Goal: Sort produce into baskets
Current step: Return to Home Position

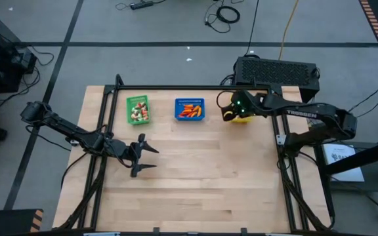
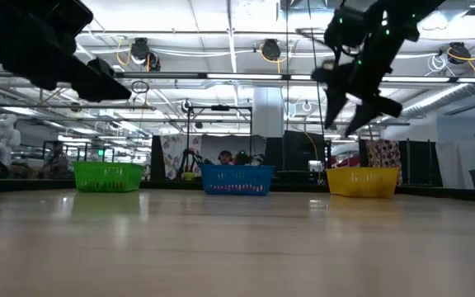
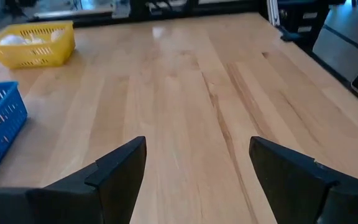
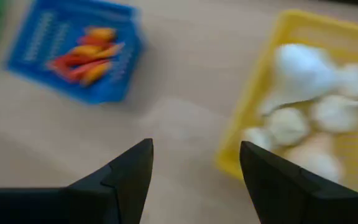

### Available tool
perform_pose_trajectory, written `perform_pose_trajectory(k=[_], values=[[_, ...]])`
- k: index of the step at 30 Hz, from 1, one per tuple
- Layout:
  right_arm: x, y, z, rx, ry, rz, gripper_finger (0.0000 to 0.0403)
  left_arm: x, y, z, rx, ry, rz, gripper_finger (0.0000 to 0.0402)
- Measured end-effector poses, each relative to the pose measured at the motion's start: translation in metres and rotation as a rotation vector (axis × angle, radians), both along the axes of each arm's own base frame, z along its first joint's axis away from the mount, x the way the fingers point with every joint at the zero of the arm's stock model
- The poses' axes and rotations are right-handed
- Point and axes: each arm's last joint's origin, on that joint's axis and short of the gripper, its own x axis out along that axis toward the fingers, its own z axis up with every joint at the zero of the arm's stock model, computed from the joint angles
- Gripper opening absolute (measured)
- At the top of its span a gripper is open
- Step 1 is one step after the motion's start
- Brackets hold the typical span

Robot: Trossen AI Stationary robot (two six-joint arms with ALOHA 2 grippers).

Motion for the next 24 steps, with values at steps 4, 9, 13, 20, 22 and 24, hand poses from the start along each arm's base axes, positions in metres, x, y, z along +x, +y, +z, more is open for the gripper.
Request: perform_pose_trajectory(k=[4,9,13,20,22,24], values=[[0.015,0.014,0.013,-0.025,-0.080,0.100,0.0230,0.001,0.001,0.003,0.002,-0.038,0.036,0.0294],[0.034,0.035,0.030,-0.096,-0.214,0.216,0.0230,0.002,0.002,0.004,0.021,-0.052,0.090,0.0294],[0.045,0.056,0.041,-0.140,-0.309,0.309,0.0230,0.001,0.002,0.006,0.020,-0.059,0.091,0.0294],[0.054,0.095,0.052,-0.175,-0.385,0.461,0.0230,-0.004,0.004,0.027,0.003,-0.098,0.092,0.0294],[0.054,0.108,0.053,-0.208,-0.378,0.483,0.0230,-0.007,0.006,0.031,-0.002,-0.111,0.092,0.0294],[0.054,0.122,0.053,-0.262,-0.365,0.491,0.0230,-0.011,0.007,0.034,-0.006,-0.119,0.094,0.0294]])
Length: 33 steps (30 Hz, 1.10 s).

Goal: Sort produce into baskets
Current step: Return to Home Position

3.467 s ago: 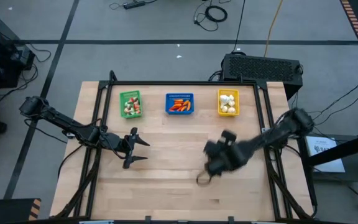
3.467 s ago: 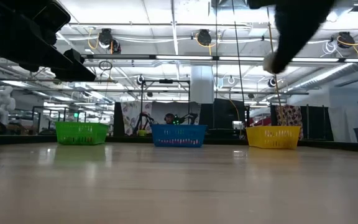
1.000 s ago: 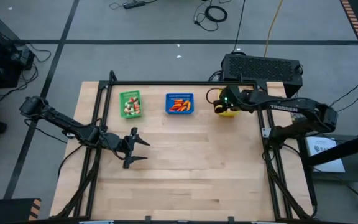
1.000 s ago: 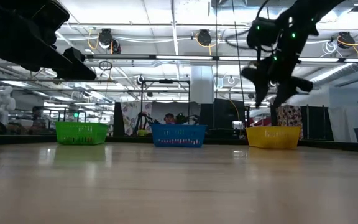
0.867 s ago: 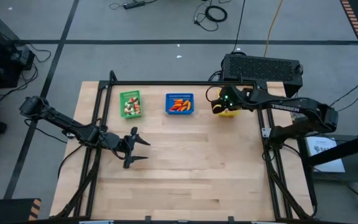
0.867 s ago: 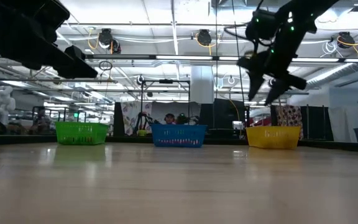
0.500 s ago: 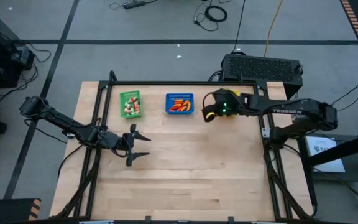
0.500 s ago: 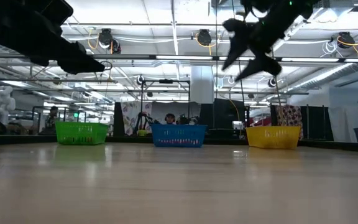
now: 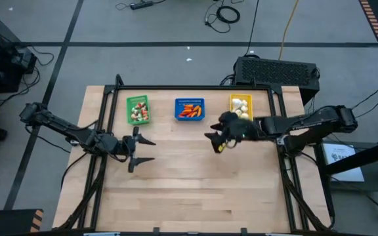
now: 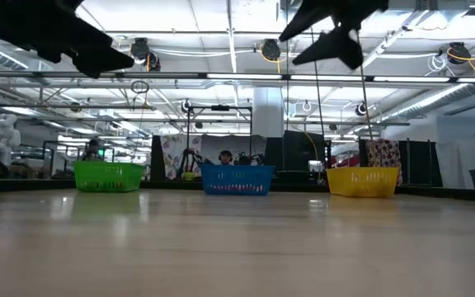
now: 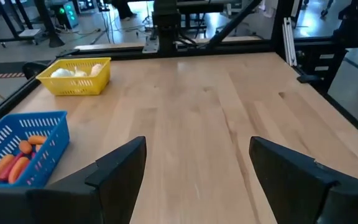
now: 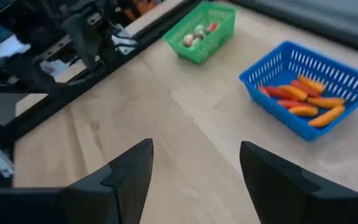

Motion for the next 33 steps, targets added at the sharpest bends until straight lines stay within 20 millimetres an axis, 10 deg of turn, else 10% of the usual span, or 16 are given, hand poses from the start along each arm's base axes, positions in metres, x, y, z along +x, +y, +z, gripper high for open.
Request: perform_pose_trajectory(k=[16,33], values=[[0.040,0.089,-0.038,-0.347,-0.075,0.190,0.0206,-0.025,0.011,0.019,-0.010,-0.109,0.039,0.0294],[0.059,0.036,-0.076,-0.370,-0.286,0.494,0.0007,-0.038,0.015,0.019,-0.053,-0.095,0.037,0.0294]])
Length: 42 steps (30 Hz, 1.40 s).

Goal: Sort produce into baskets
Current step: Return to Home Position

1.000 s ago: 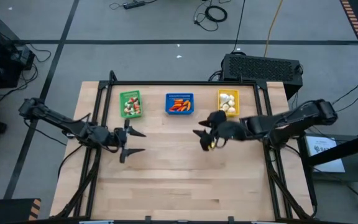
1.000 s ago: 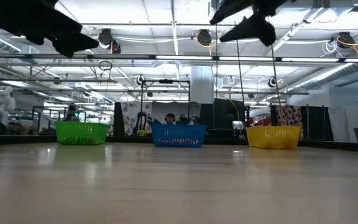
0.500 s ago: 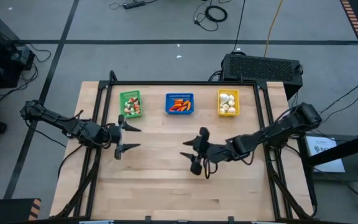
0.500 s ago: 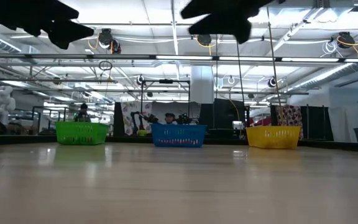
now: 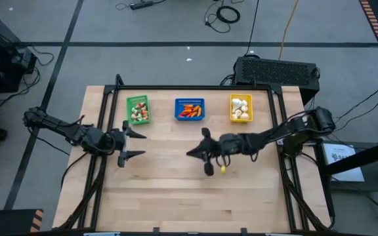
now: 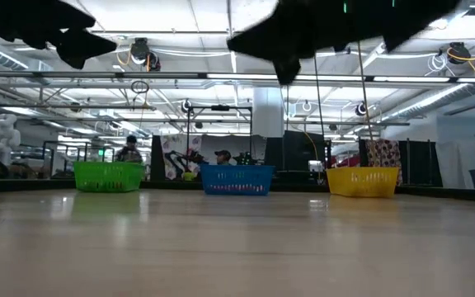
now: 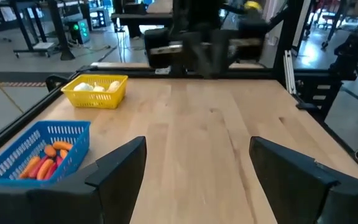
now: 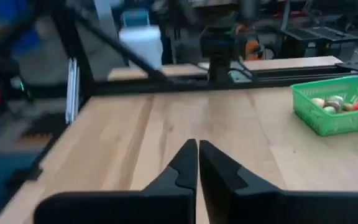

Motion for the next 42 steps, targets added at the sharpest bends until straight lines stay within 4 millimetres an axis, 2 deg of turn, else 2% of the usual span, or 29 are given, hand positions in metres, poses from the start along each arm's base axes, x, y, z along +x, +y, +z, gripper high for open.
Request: perform_pose_trajectory(k=[4,7,14,18,28,35,40,42], values=[[-0.020,-0.032,-0.016,0.150,-0.091,0.013,0.0003,-0.009,0.003,0.000,-0.008,0.001,0.001,0.0294],[-0.041,-0.046,-0.028,0.230,-0.133,0.012,0.0002,-0.018,0.006,0.003,-0.035,-0.028,0.004,0.0294],[-0.090,-0.057,-0.041,0.240,-0.221,-0.071,0.0001,-0.036,0.013,-0.001,-0.075,-0.114,0.013,0.0294],[-0.118,-0.058,-0.045,0.240,-0.240,-0.119,0.0000,-0.041,0.018,-0.006,-0.067,-0.134,0.080,0.0294],[-0.179,-0.067,-0.040,0.263,-0.359,-0.170,0.0000,-0.047,0.020,-0.008,-0.104,-0.130,0.083,0.0294],[-0.206,-0.079,-0.031,0.296,-0.200,-0.230,0.0000,-0.047,0.019,-0.007,-0.137,-0.142,0.045,0.0294],[-0.224,-0.079,-0.019,0.180,-0.267,-0.284,0.0000,-0.048,0.021,-0.004,-0.120,-0.155,0.122,0.0294],[-0.227,-0.079,-0.021,0.153,-0.269,-0.281,0.0000,-0.049,0.023,-0.006,-0.086,-0.138,0.169,0.0294]])
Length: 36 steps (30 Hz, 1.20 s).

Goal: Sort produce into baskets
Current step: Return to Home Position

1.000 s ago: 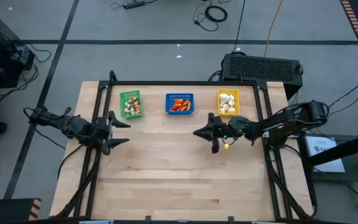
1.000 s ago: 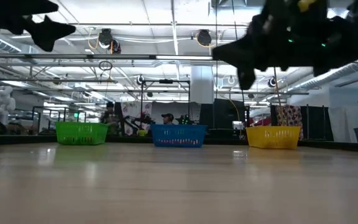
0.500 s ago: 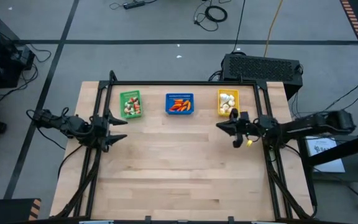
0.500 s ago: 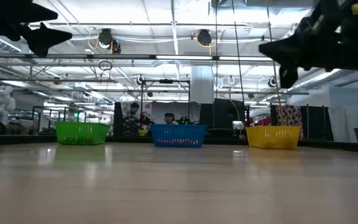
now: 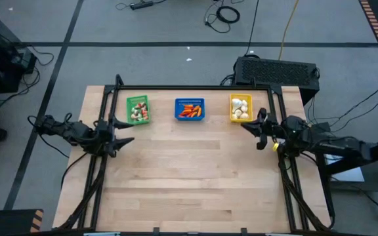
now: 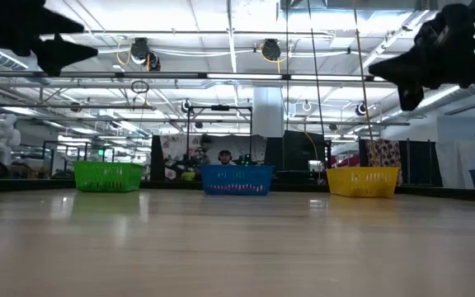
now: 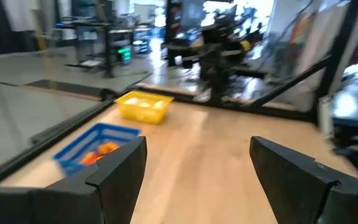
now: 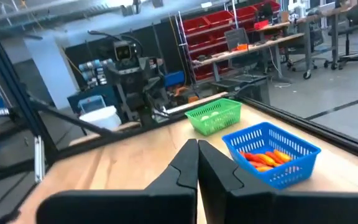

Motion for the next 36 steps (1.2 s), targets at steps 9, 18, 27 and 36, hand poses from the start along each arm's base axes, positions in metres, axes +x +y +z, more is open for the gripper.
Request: perform_pose_trajectory(k=[9,18,27,36], values=[[-0.002,-0.001,-0.031,-0.015,0.078,-0.056,0.0000,0.000,0.002,-0.005,0.061,0.041,0.090,0.0294],[-0.002,0.000,-0.024,-0.044,0.008,-0.030,0.0000,0.021,-0.009,-0.041,0.016,-0.167,-0.069,0.0294],[-0.001,0.002,-0.022,-0.089,0.001,-0.013,0.0000,0.023,-0.011,-0.049,-0.037,-0.117,-0.199,0.0294],[-0.001,0.001,-0.023,-0.126,0.019,-0.019,0.0000,0.025,-0.011,-0.054,-0.052,-0.062,-0.182,0.0294]])
